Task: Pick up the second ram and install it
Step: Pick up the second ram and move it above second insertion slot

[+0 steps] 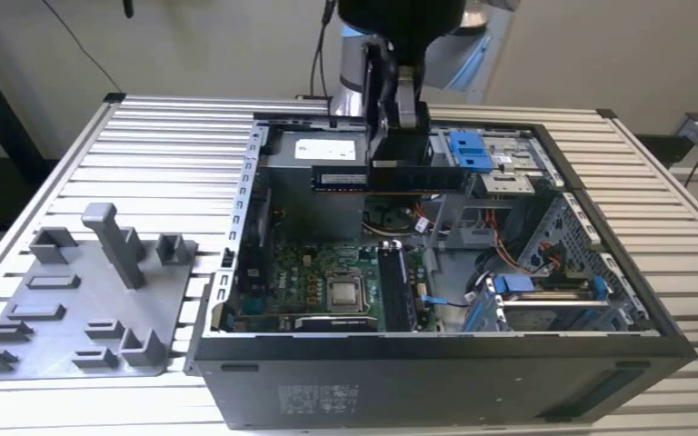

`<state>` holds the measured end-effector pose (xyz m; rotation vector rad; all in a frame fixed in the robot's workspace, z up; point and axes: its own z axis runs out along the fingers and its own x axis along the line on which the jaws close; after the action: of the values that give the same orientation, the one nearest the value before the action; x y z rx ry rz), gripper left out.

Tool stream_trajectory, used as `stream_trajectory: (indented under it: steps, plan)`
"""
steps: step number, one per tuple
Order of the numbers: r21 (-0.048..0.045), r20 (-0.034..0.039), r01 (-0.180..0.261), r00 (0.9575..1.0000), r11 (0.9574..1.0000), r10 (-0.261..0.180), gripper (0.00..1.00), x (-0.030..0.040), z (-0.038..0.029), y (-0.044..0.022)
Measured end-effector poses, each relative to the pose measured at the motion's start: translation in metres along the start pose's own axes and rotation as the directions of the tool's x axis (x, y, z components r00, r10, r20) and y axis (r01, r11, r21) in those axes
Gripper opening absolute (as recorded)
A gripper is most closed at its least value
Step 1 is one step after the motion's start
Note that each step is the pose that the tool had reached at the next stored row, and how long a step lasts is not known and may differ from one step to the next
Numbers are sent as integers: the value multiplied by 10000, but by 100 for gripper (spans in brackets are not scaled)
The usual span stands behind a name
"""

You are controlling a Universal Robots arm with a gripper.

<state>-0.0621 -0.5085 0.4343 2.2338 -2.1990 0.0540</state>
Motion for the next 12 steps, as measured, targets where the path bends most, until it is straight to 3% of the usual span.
stream_trajectory:
  steps: [12]
  plan:
    - [-1, 1, 1, 10000, 10000, -1, 14, 5, 6, -304]
